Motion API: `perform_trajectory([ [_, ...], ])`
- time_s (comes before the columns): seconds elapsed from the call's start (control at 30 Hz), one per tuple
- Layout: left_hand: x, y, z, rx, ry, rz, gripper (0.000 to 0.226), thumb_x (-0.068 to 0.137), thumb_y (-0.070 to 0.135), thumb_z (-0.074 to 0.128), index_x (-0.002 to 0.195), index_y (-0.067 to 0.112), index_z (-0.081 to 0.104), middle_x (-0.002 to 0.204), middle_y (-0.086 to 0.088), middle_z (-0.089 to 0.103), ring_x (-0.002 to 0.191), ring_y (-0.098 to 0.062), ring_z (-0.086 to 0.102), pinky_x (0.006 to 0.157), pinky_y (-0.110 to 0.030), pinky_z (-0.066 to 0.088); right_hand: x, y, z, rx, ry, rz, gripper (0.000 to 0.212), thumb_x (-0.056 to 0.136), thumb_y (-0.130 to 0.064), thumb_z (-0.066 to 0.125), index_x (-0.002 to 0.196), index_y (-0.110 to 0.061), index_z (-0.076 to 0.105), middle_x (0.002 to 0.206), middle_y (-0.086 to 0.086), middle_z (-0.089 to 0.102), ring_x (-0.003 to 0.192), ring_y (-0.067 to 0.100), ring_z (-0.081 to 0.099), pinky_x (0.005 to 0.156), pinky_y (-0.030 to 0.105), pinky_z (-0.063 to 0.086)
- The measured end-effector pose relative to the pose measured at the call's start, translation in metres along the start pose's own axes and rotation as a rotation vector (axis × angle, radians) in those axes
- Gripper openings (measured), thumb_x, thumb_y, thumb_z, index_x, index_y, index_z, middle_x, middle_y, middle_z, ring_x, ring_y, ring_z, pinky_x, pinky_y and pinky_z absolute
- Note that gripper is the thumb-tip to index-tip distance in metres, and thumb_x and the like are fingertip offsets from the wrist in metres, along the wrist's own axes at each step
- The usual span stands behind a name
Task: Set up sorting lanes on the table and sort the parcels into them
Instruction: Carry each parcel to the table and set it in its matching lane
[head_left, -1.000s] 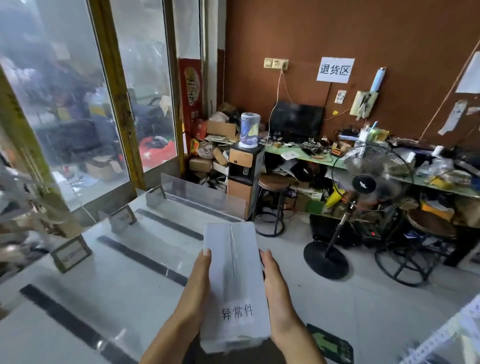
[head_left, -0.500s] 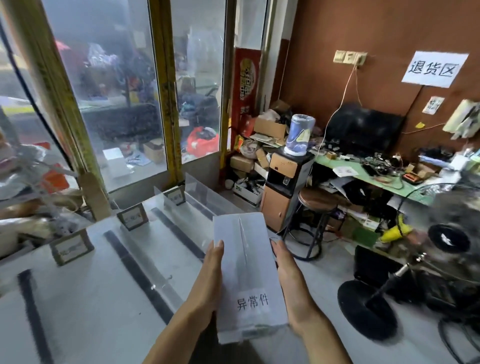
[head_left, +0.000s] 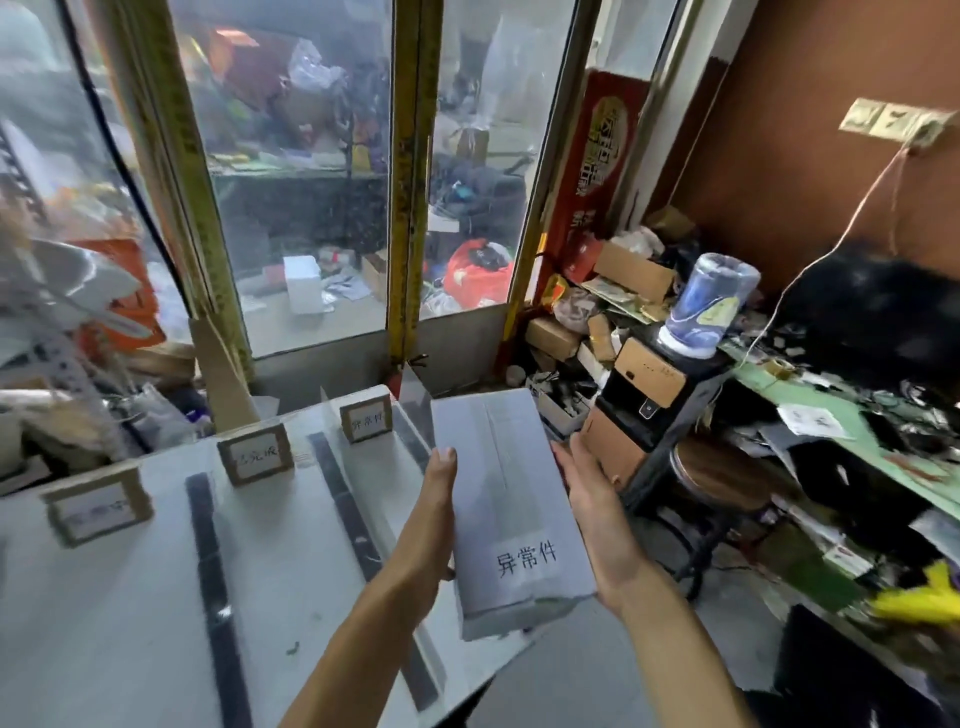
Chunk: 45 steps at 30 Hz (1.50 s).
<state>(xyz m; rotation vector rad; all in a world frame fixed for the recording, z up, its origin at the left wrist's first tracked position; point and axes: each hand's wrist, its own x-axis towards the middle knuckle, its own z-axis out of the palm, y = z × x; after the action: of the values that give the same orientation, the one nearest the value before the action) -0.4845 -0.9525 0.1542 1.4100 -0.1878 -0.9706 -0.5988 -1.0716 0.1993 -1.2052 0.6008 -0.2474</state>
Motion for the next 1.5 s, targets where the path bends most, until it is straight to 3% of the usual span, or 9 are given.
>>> perform_trajectory([
  [0.2, 0.057, 0.026, -0.025, 0.044, 0.12, -0.053, 0.086, 0.076, 0.082, 0.026, 0.146, 0.035, 0.039, 0.142, 0.001, 0.052, 0.128, -0.027, 0.053, 0.105, -0.063, 0.041, 0.102, -0.003, -0.002, -0.066, -0.149, 0.058, 0.044, 0.102, -0.058, 0.026, 0.114, -0.034, 0.061, 0.099, -0.009, 0.079, 0.093, 0.01, 0.076, 0.074, 0.03, 0.059],
  [0.53, 0.127, 0.041, -0.052, 0.047, 0.298, -0.152, 0.076, 0.089, 0.077, 0.014, 0.135, 0.03, 0.052, 0.124, -0.001, 0.063, 0.109, -0.022, 0.062, 0.108, -0.058, 0.042, 0.226, 0.022, 0.01, -0.066, -0.422, 0.21, 0.055, 0.107, -0.056, 0.021, 0.129, -0.026, 0.062, 0.112, 0.01, 0.076, 0.097, 0.026, 0.076, 0.07, 0.036, 0.062],
  [0.67, 0.158, 0.035, -0.057, 0.041, 0.383, -0.183, 0.064, 0.09, 0.077, 0.018, 0.119, 0.034, 0.056, 0.11, 0.002, 0.066, 0.097, -0.018, 0.066, 0.106, -0.054, 0.046, 0.268, 0.047, 0.01, -0.081, -0.431, 0.245, 0.067, 0.1, -0.071, 0.033, 0.143, -0.025, 0.055, 0.133, 0.018, 0.066, 0.119, 0.038, 0.066, 0.09, 0.052, 0.059],
  [0.8, 0.189, 0.022, -0.065, 0.062, 0.453, -0.244, 0.073, 0.092, 0.079, 0.014, 0.128, 0.03, 0.054, 0.118, -0.005, 0.068, 0.106, -0.024, 0.066, 0.106, -0.056, 0.045, 0.297, 0.073, 0.003, -0.14, -0.368, 0.249, 0.076, 0.088, -0.082, 0.047, 0.147, -0.034, 0.047, 0.136, 0.016, 0.063, 0.123, 0.039, 0.064, 0.1, 0.065, 0.051],
  [0.93, 0.206, 0.014, -0.065, 0.064, 0.515, -0.293, 0.07, 0.097, 0.073, 0.012, 0.135, 0.028, 0.05, 0.123, -0.007, 0.066, 0.107, -0.025, 0.064, 0.103, -0.054, 0.046, 0.312, 0.09, -0.003, -0.13, -0.357, 0.307, 0.087, 0.082, -0.088, 0.049, 0.146, -0.029, 0.051, 0.136, 0.013, 0.065, 0.124, 0.036, 0.064, 0.104, 0.062, 0.05],
  [1.17, 0.216, 0.011, -0.058, 0.092, 0.515, -0.249, 0.054, 0.106, 0.055, 0.014, 0.136, 0.028, 0.05, 0.102, 0.005, 0.068, 0.086, -0.009, 0.066, 0.054, -0.021, 0.048, 0.322, 0.109, -0.007, -0.149, -0.357, 0.318, 0.091, 0.076, -0.088, 0.054, 0.148, -0.035, 0.042, 0.132, 0.01, 0.067, 0.117, 0.031, 0.069, 0.097, 0.059, 0.056],
  [1.27, 0.219, 0.007, -0.058, 0.094, 0.514, -0.236, 0.054, 0.106, 0.056, 0.015, 0.135, 0.029, 0.051, 0.107, 0.001, 0.069, 0.092, -0.012, 0.068, 0.054, -0.02, 0.049, 0.321, 0.111, -0.007, -0.157, -0.347, 0.295, 0.103, 0.071, -0.09, 0.059, 0.154, -0.035, 0.03, 0.136, 0.008, 0.062, 0.118, 0.027, 0.068, 0.098, 0.056, 0.056],
  [1.43, 0.222, 0.0, -0.058, 0.088, 0.527, -0.246, 0.053, 0.104, 0.06, 0.02, 0.13, 0.028, 0.054, 0.111, -0.004, 0.071, 0.095, -0.018, 0.072, 0.055, -0.021, 0.053, 0.319, 0.107, -0.003, -0.172, -0.351, 0.315, 0.079, 0.091, -0.071, 0.048, 0.156, -0.034, 0.021, 0.13, -0.004, 0.057, 0.112, 0.014, 0.063, 0.086, 0.034, 0.056],
  [1.5, 0.224, 0.001, -0.06, 0.102, 0.523, -0.242, 0.053, 0.103, 0.061, 0.02, 0.131, 0.031, 0.053, 0.114, -0.003, 0.07, 0.099, -0.017, 0.071, 0.058, -0.022, 0.053, 0.321, 0.105, -0.001, -0.18, -0.335, 0.296, 0.082, 0.093, -0.063, 0.047, 0.16, -0.03, 0.015, 0.128, -0.003, 0.055, 0.111, 0.015, 0.063, 0.087, 0.035, 0.055],
])
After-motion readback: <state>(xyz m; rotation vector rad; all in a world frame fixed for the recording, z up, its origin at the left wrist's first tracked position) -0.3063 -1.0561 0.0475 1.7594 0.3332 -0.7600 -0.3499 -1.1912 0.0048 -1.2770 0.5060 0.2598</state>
